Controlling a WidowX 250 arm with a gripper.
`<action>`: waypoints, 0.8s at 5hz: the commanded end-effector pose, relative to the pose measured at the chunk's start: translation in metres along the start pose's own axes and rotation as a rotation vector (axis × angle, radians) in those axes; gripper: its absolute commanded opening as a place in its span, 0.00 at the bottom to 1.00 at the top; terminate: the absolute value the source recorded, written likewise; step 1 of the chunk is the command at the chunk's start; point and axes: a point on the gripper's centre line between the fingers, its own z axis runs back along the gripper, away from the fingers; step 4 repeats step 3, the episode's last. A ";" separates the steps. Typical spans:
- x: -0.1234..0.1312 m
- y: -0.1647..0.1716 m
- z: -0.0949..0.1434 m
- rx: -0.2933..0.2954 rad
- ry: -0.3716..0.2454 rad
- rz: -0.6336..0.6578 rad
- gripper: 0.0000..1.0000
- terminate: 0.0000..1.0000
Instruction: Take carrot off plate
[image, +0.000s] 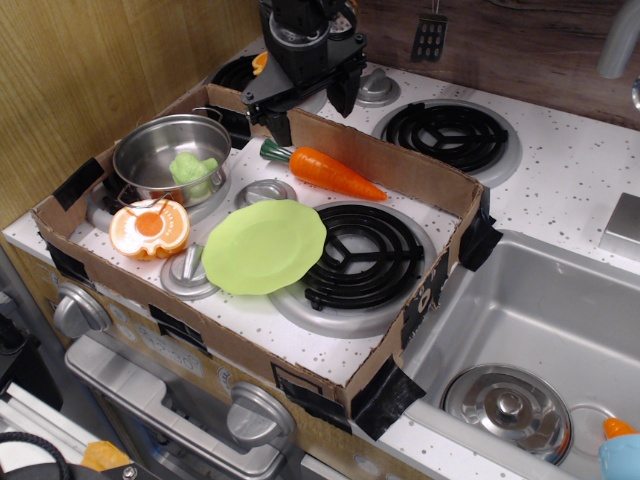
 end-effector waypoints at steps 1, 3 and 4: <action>0.020 -0.005 0.023 -0.060 -0.050 0.013 1.00 0.00; 0.020 -0.005 0.023 -0.060 -0.050 0.013 1.00 1.00; 0.020 -0.005 0.023 -0.060 -0.050 0.013 1.00 1.00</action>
